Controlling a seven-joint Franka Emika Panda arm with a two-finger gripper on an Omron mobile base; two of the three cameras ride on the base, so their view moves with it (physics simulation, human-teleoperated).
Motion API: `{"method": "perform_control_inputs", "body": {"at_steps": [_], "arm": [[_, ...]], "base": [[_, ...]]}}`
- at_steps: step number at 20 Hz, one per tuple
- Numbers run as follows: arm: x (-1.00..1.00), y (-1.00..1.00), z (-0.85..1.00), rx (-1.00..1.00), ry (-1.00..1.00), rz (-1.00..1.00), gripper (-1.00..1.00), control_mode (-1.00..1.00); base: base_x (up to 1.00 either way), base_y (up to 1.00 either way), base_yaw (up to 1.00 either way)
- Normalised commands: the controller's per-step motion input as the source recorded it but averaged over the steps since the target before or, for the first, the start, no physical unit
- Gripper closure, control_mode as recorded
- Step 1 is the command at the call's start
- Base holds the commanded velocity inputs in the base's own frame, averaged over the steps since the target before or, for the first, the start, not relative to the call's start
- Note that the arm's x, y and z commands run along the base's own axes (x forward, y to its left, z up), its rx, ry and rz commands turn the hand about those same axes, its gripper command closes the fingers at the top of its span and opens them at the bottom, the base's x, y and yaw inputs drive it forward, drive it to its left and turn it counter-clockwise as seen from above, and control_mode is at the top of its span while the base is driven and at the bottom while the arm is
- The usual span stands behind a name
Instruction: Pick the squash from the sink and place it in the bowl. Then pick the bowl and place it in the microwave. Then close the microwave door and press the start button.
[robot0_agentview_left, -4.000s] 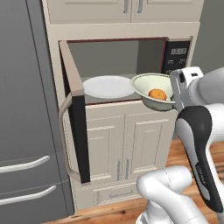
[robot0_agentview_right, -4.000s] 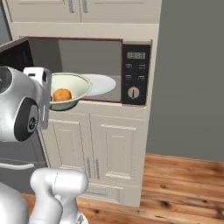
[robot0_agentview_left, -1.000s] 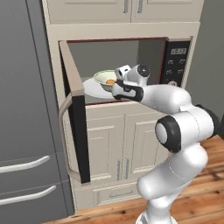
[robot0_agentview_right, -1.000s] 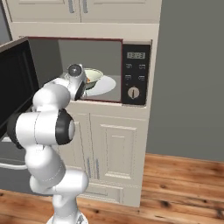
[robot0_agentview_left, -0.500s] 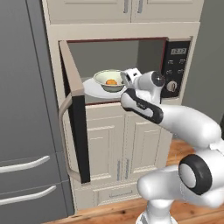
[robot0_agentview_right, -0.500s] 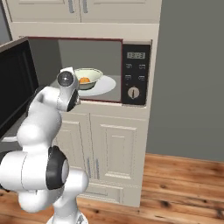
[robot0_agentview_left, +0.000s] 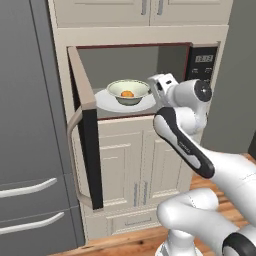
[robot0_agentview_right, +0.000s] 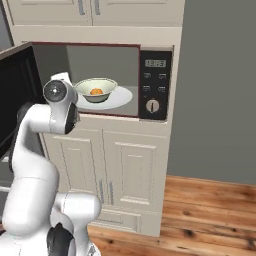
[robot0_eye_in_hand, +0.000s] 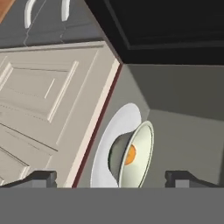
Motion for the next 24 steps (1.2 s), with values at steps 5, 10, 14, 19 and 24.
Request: {"method": "perform_control_inputs", "body": {"at_steps": [5, 10, 14, 19, 24], "arm": [[-1.00, 0.00, 0.51, 0.00, 0.00, -0.01, -1.00, -1.00], [-1.00, 0.00, 0.46, 0.00, 0.00, -0.07, -1.00, -1.00], [-1.00, 0.01, 0.57, 0.00, 0.02, -0.10, -1.00, -1.00], [-1.00, 0.07, 0.55, 0.03, 0.04, -0.15, -1.00, -1.00], [-1.00, 0.07, 0.25, 0.05, 0.00, -0.13, -1.00, -1.00]], "base": [[0.00, 0.00, 0.00], [0.00, 0.00, 0.00], [0.00, 0.00, 0.00], [0.00, 0.00, 0.00], [0.00, 0.00, 0.00]]}}
